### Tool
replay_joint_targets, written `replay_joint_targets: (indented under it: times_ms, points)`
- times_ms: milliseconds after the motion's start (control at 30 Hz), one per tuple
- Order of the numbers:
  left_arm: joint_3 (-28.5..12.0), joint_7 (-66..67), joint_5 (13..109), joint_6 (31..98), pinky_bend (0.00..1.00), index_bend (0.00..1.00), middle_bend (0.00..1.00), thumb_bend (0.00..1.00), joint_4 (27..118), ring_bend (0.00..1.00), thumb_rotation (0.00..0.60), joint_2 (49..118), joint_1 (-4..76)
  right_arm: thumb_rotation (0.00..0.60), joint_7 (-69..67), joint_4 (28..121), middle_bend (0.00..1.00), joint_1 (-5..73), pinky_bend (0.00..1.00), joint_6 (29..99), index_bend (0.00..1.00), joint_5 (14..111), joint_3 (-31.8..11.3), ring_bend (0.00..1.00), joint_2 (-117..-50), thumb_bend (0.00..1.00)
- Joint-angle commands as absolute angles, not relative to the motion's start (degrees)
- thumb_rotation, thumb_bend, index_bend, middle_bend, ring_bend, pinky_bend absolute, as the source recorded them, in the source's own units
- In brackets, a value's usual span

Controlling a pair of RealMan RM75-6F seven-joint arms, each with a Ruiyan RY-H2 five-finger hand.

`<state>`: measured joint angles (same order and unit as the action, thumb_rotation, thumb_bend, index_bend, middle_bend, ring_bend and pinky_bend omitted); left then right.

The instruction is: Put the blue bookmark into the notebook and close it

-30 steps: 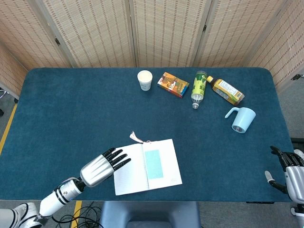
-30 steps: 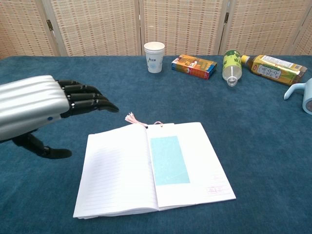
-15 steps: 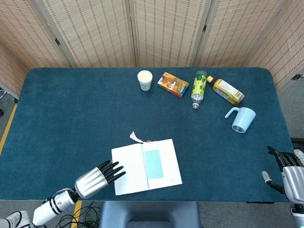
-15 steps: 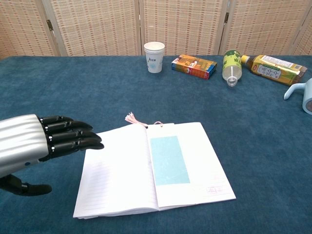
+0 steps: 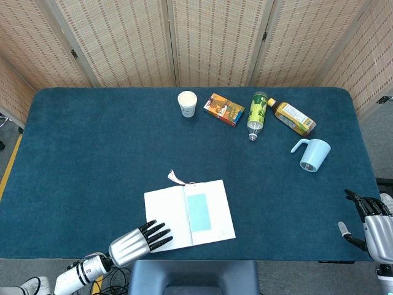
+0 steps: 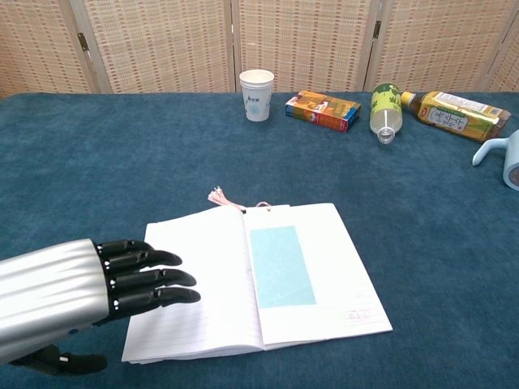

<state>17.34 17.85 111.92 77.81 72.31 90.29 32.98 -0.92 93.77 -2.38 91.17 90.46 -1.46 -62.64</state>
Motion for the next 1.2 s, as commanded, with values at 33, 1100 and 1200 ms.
replay_joint_targets:
  times_ms: [33,1100,1200]
  points:
    - [16.56,18.0,111.87,77.0,0.23,0.11,0.14,0.2,71.46,0.12,0.6,90.87,32.74,0.6,-0.93,93.8,0.29,-2.43,0.23,91.27,0.17,90.44,-1.46,0.27,-62.58,0.25]
    - [11.44,8.72,113.0,77.49,0.23,0.19,0.14,0.2,63.69,0.12,0.6,98.07,33.48,0.6,-1.11,93.68,0.29,-3.72,0.23,92.74,0.17,89.83,-1.38,0.27,-62.47,0.25]
    - [11.22,6.45,113.13,78.53,0.23,0.25,0.14,0.21,62.36,0.12,0.6,98.98,33.58,0.6,-0.91,93.86,0.29,-3.69,0.23,92.66,0.17,89.76,-1.42,0.27,-62.44,0.25]
